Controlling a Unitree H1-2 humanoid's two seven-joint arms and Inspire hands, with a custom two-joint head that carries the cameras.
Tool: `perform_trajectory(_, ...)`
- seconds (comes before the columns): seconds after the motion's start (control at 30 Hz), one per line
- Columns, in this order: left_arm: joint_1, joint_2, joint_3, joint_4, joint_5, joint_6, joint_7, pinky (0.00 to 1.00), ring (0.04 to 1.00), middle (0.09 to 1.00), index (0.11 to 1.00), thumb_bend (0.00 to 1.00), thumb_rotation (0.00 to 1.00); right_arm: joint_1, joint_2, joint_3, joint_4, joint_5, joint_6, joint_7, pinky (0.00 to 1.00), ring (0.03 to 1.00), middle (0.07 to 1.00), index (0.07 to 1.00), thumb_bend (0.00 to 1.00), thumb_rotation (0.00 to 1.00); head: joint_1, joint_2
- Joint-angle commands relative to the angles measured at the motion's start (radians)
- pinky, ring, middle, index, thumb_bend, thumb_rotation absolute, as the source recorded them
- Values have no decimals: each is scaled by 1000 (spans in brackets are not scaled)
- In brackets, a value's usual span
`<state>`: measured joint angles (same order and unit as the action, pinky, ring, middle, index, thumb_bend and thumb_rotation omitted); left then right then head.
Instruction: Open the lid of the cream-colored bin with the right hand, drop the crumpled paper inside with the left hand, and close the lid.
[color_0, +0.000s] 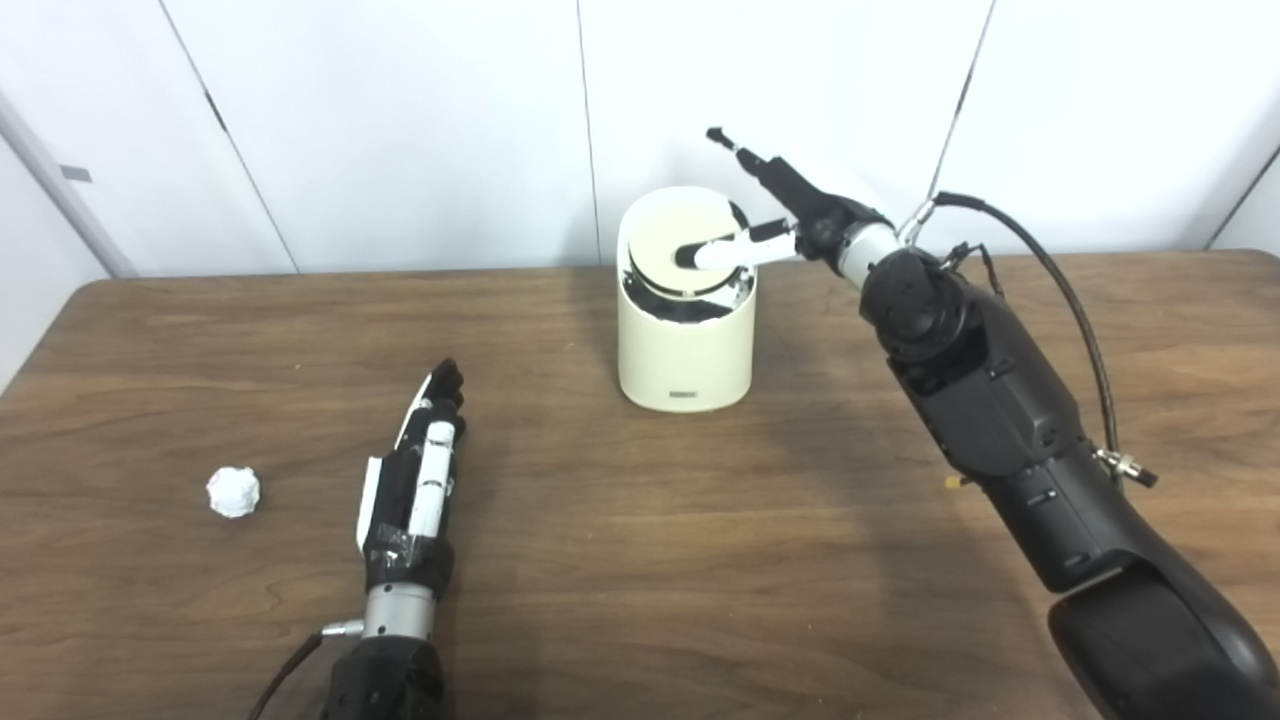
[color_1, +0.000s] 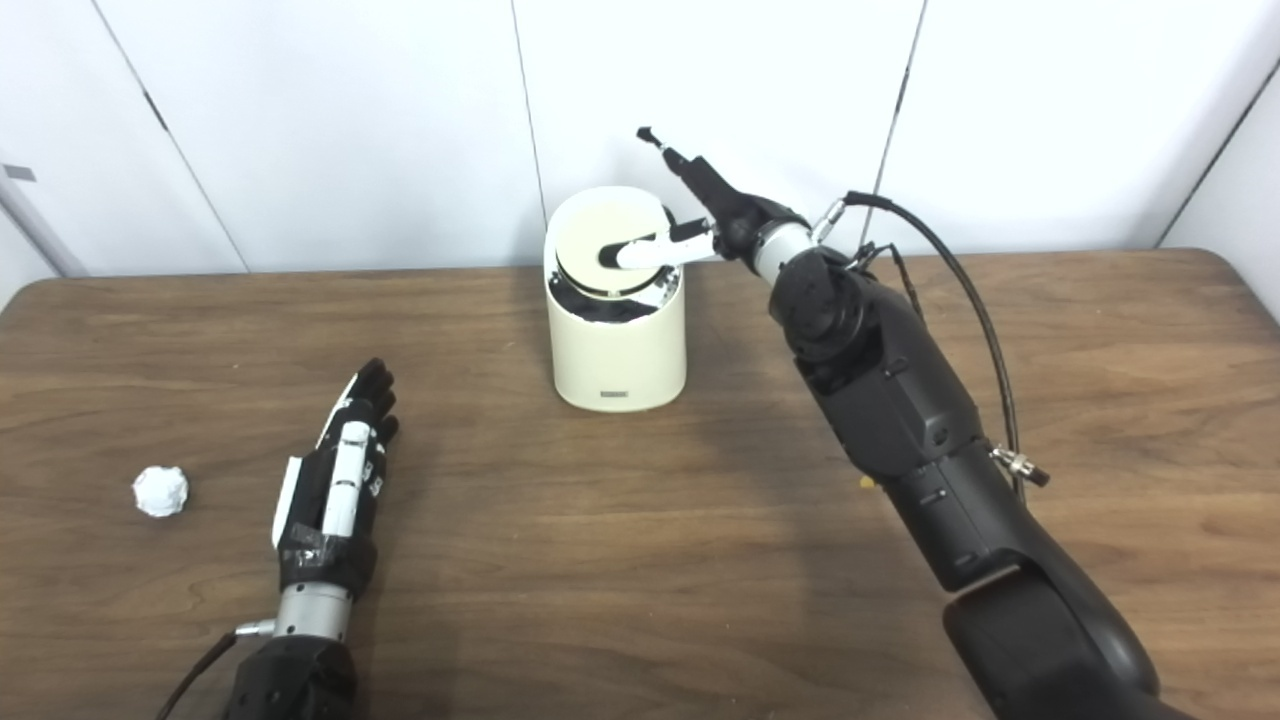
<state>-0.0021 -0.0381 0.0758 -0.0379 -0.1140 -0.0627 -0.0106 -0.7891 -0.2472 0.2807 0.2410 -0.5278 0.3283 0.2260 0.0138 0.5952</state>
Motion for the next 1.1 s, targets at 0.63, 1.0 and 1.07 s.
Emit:
perform_trajectory(0.63,29,-9,-9,51,-17,-12,-5,999,985,962,949,433,772,43,5,-202,-199,184,126,-12,889,941,951,937,539,619,-13,-4)
perform_trajectory(1.0,23,7,-7,60,-27,-21,-17,1000,983,970,961,436,766,180,-40,-312,-320,339,134,25,998,997,998,985,439,864,-29,1)
perform_trajectory(1.07,21,11,-6,65,-29,-27,-21,1000,982,969,960,439,765,205,-48,-322,-326,355,131,22,1000,995,998,992,441,910,-30,1)
